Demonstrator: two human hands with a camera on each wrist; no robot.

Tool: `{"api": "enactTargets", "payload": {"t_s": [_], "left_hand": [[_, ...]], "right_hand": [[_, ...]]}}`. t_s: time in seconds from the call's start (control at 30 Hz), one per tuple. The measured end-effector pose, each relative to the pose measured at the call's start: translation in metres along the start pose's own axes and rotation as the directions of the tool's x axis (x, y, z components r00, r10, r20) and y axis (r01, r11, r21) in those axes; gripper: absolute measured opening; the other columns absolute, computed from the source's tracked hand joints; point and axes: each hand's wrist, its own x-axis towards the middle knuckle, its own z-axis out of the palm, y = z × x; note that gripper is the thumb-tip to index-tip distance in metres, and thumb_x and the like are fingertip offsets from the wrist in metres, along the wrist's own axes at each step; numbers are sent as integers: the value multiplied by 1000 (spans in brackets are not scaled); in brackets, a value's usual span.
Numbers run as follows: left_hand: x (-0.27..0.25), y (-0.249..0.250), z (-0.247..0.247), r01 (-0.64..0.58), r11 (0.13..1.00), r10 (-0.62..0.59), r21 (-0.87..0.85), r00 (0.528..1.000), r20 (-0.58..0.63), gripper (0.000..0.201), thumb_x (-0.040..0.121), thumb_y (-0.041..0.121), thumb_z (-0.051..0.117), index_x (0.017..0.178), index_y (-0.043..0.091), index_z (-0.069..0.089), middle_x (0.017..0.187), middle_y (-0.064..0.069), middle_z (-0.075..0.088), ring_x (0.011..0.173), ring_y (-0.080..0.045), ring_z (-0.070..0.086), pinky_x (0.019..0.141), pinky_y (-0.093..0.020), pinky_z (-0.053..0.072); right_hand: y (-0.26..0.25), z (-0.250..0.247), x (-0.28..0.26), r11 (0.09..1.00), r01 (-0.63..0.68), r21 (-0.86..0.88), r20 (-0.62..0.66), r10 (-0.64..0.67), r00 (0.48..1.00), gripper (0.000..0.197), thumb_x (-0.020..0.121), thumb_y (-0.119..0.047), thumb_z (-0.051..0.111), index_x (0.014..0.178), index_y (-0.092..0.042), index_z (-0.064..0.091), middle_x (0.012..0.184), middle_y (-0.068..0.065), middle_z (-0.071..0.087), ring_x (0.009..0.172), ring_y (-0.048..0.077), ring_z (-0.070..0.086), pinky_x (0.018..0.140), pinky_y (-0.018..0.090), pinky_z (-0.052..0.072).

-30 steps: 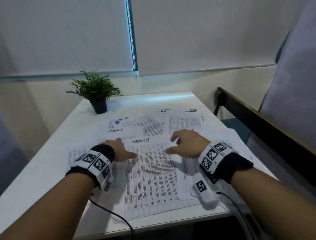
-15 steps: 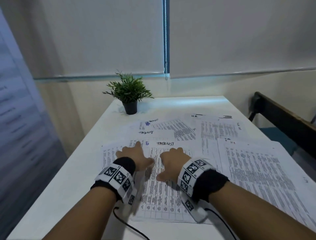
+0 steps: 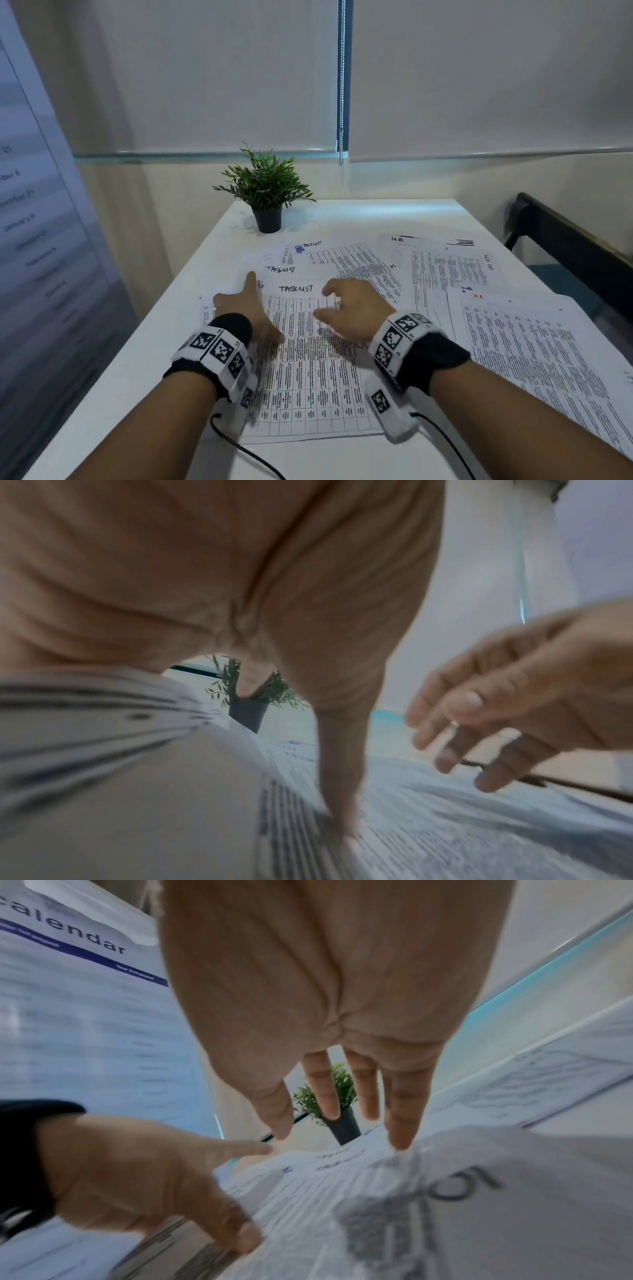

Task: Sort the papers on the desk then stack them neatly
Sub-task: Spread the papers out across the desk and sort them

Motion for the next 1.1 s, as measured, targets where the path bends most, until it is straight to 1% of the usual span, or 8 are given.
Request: {"api": "enactTargets", "payload": {"t_s": [0.2, 0.37, 0.5, 0.6, 0.77, 0.9, 1.0, 1.1], "left_hand": [[-4, -26, -24, -309, 844, 266, -439, 951, -157, 132, 73, 0, 87, 165, 32, -3, 150, -4, 52, 120, -26, 60, 102, -39, 50], [-20, -38, -56, -477, 620, 455, -623, 865, -209, 48, 85, 3, 78, 125, 27, 68, 117, -3, 79, 102, -27, 77, 97, -55, 57], [-44, -20, -68, -410, 389, 512, -825, 841, -177, 29, 84, 13, 72, 113, 16, 75, 124, -20, 73, 91, -21, 76, 91, -42, 60], [-58, 5, -59, -358, 336, 532, -871, 835, -138, 33, 100, 9, 54, 131, 6, 64, 130, -18, 71, 108, -28, 73, 102, -50, 55], [-67, 60, -23, -345, 408, 591, -845, 806, -44, 36, 107, 14, 50, 143, 10, 56, 131, -10, 72, 116, -27, 69, 105, -44, 52], [-68, 106, 11, -233, 477, 591, -848, 799, 113, 48, 97, 3, 66, 141, 5, 47, 129, -23, 70, 112, -32, 70, 97, -46, 54], [-76, 137, 39, -165, 586, 549, -793, 801, 239, 52, 90, 4, 76, 136, 4, 51, 115, -22, 76, 107, -38, 74, 95, -51, 57], [-89, 158, 71, -123, 696, 489, -707, 803, 341, 77, 85, 2, 80, 151, 6, 41, 131, -22, 67, 109, -38, 72, 86, -47, 64]], "right_hand": [[30, -23, -2, 979, -194, 58, -39, 196, 980, 75, 92, -46, 71, 152, -11, 43, 155, 7, 48, 137, 26, 51, 105, 34, 42], [47, -32, -6, 902, -193, 387, -97, 248, 964, 112, 74, -66, 79, 160, -13, 30, 159, 11, 45, 139, 31, 51, 113, 48, 43], [50, -44, -24, 530, -62, 846, -3, 121, 993, 95, 68, -42, 90, 143, 1, 51, 151, 14, 54, 118, 18, 67, 83, 24, 59], [59, -54, -36, 353, 32, 935, -52, 48, 998, 67, 74, -19, 85, 129, 12, 61, 132, 21, 69, 107, 18, 74, 94, 30, 58], [94, -87, -64, 452, 86, 888, -149, 105, 983, 61, 74, -8, 87, 129, 5, 65, 124, 23, 73, 118, 40, 69, 106, 59, 49], [134, -127, -89, 569, 21, 822, -228, 295, 928, 31, 91, 2, 71, 121, -5, 70, 111, 15, 79, 89, 23, 80, 72, 39, 65], [172, -148, -107, 762, -201, 615, -287, 454, 843, 34, 79, -17, 86, 110, -12, 74, 104, 9, 81, 89, 25, 78, 82, 42, 63], [195, -155, -126, 798, -428, 425, -300, 570, 765, 35, 81, -19, 85, 109, -9, 67, 103, 7, 74, 79, 18, 69, 60, 27, 50]]}}
